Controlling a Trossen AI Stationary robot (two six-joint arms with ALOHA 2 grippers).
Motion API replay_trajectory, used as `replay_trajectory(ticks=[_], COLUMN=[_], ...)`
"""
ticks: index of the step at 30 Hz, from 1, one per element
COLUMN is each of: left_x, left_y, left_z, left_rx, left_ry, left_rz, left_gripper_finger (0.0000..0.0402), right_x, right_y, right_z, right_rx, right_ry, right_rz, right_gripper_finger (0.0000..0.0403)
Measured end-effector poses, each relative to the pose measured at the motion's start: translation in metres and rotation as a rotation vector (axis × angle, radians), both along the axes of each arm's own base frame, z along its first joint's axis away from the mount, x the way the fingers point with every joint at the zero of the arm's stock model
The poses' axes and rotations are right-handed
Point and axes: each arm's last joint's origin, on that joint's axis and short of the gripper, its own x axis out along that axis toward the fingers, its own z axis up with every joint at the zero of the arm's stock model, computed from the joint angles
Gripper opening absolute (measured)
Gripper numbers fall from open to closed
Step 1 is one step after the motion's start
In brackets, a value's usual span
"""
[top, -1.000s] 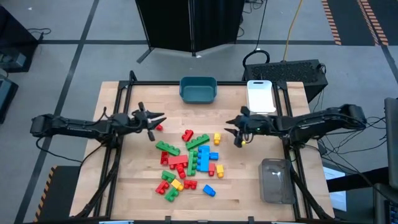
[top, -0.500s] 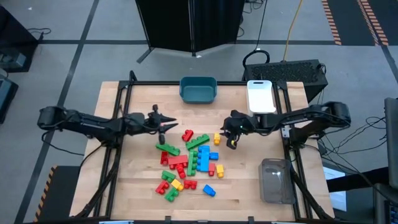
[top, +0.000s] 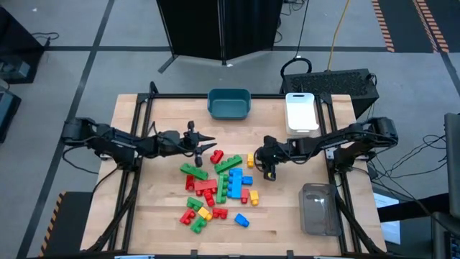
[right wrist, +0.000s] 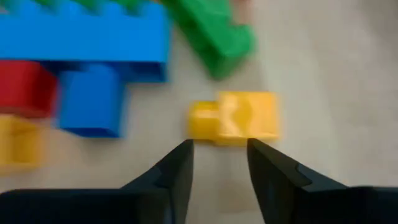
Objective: Sort blocks by size
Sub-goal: Put the one stud yellow game piece into the white bin
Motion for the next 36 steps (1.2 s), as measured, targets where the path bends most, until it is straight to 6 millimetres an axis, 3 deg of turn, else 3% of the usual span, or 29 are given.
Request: replay_trajectory(ticks=[7,13,21,25,29,36], left_x=[0.004,0.004,0.004,0.004,0.004,0.004], left_y=[0.000,0.001,0.001,0.001,0.001,0.001], left_z=[-0.009,-0.010,-0.010,-0.010,-0.010,-0.010], left_rx=[-0.001,0.002,-0.002,-0.004,-0.004,-0.004], left_ry=[0.023,0.023,0.026,0.027,0.027,0.024], left_rz=[0.005,0.018,0.018,0.018,0.018,0.019], left_gripper_finger=[0.0086,0.0086,0.0086,0.0086,0.0086,0.0086], right_x=[0.002,0.008,0.006,-0.011,-0.017,-0.026], right_y=[0.002,0.003,-0.002,0.002,0.002,-0.005], right_z=[0.000,0.001,-0.014,-0.007,0.024,0.049], right_rx=[0.009,0.023,0.060,0.098,0.078,0.035], right_ry=[-0.021,-0.075,0.029,0.111,-0.005,-0.110], right_rz=[0.039,0.103,0.062,0.038,0.034,0.000], right_gripper_finger=[0.0211,0.0208,0.0204,0.0203,0.0203,0.0203])
